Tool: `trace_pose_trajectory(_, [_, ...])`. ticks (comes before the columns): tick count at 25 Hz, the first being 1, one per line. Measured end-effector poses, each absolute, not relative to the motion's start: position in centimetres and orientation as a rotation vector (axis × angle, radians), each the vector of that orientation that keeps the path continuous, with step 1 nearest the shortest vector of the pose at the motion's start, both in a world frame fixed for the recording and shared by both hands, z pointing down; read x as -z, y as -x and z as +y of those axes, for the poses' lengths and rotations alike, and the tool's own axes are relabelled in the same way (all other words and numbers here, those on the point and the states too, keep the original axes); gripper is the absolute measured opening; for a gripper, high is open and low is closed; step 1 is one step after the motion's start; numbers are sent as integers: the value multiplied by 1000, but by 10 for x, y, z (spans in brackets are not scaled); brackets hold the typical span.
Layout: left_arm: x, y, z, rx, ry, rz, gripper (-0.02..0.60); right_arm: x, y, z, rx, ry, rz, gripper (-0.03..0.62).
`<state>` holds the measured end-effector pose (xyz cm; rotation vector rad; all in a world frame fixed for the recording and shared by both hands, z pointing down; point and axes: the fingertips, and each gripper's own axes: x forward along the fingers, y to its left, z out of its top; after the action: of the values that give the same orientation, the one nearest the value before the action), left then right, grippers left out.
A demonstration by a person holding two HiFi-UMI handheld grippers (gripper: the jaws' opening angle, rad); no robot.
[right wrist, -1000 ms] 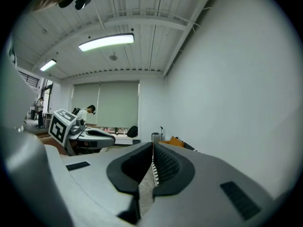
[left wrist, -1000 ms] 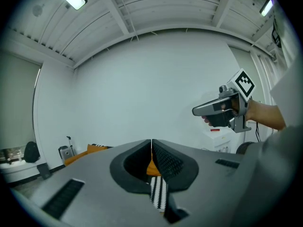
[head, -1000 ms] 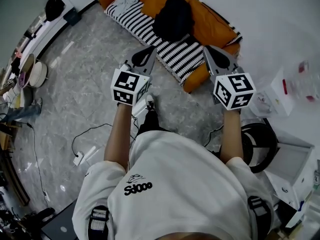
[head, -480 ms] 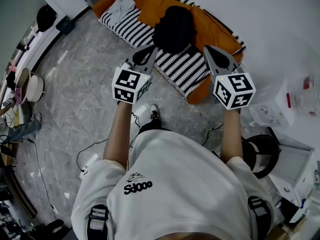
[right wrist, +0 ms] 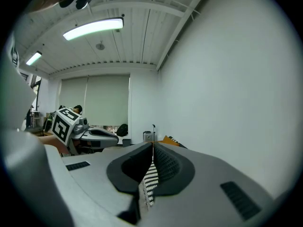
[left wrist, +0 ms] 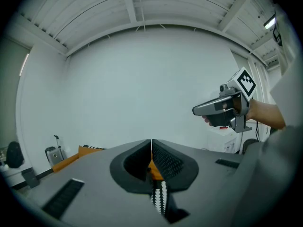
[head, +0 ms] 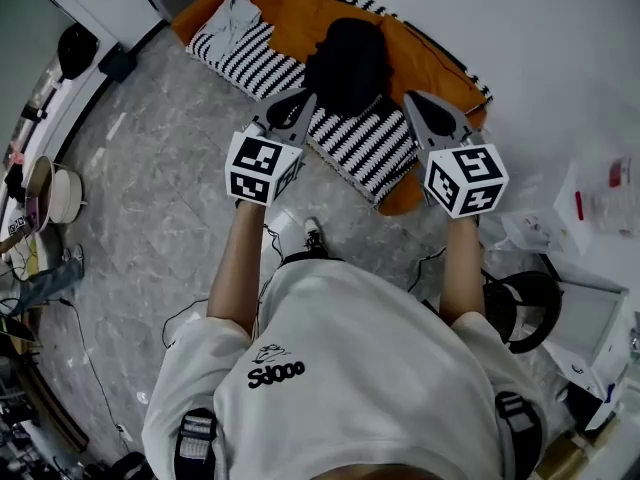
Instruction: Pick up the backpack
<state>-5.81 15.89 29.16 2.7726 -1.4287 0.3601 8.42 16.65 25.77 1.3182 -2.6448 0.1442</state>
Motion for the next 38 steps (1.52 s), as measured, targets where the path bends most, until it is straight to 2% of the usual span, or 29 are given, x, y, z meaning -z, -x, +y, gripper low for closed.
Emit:
trace_pose_trajectory(28, [-320,126,0,-382,-2833,-1209,25,-285,-2,10,-226,-1431,-2590,35])
trace_pose_trajectory(38, [-363,124,-59,-386,-2752,-1150,25,-327,-11,-56,-350,-1404,-2544,34])
